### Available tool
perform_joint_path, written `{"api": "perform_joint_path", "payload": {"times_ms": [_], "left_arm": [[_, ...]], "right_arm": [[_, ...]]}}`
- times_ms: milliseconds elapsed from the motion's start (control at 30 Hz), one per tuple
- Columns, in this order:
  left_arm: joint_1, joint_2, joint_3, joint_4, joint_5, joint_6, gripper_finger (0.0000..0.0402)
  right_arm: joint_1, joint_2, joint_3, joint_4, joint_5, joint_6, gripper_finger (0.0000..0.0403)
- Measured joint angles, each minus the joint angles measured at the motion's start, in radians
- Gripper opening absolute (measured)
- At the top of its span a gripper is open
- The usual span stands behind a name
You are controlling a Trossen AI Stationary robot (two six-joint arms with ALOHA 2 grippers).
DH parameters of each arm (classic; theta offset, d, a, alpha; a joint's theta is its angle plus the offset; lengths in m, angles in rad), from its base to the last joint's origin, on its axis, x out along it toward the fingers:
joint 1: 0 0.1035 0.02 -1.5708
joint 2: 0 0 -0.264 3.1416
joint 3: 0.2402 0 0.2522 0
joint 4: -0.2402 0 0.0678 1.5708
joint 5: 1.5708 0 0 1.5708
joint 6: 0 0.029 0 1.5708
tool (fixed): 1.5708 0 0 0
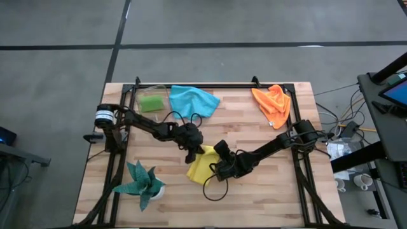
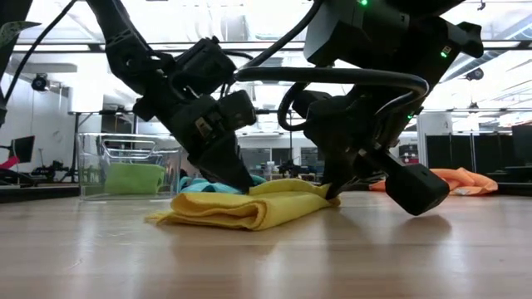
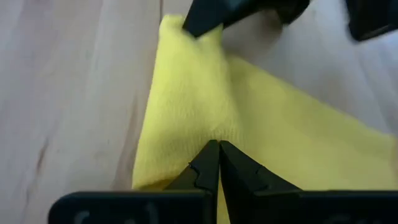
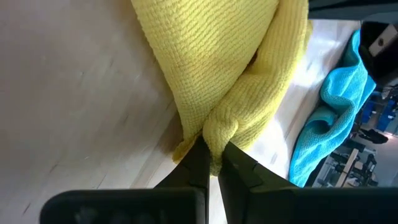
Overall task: Roll microfiber towels into tight, uniform cylinder then place into a basket
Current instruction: Roll the yellow microfiber towel
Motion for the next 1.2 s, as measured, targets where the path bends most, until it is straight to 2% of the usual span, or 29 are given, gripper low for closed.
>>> {"api": "perform_joint_path", "payload": {"times_ms": [333,500,700,800,900,1033,1133,1200], "left_arm": [[-0.001,0.001,-0.006,-0.018,-0.054,0.026,0.0],[-0.001,0.004,-0.006,-0.019,-0.06,0.026,0.0],[-0.001,0.005,-0.006,-0.024,-0.076,0.026,0.0],[-0.001,0.005,-0.006,-0.034,-0.097,0.044,0.0],[-0.001,0.005,-0.006,-0.038,-0.125,0.062,0.0],[0.0,0.005,-0.006,-0.037,-0.132,0.077,0.0],[0.0,0.005,-0.006,-0.038,-0.134,0.078,0.0],[0.0,0.005,-0.006,-0.041,-0.134,0.099,0.0]], "right_arm": [[0.0,-0.002,0.0,0.001,0.005,0.058,0.0017],[0.0,-0.028,0.0,-0.011,-0.003,0.111,0.0059],[0.002,-0.126,0.0,-0.07,-0.004,0.195,0.0127],[-0.001,-0.193,-0.011,-0.146,-0.004,0.316,0.014],[-0.014,-0.272,-0.077,-0.141,-0.02,0.466,0.0139],[-0.035,-0.361,-0.228,0.024,-0.178,0.611,0.0127],[-0.035,-0.402,-0.346,0.286,-0.304,0.629,0.0116],[-0.03,-0.409,-0.41,0.455,-0.315,0.631,0.0105]]}}
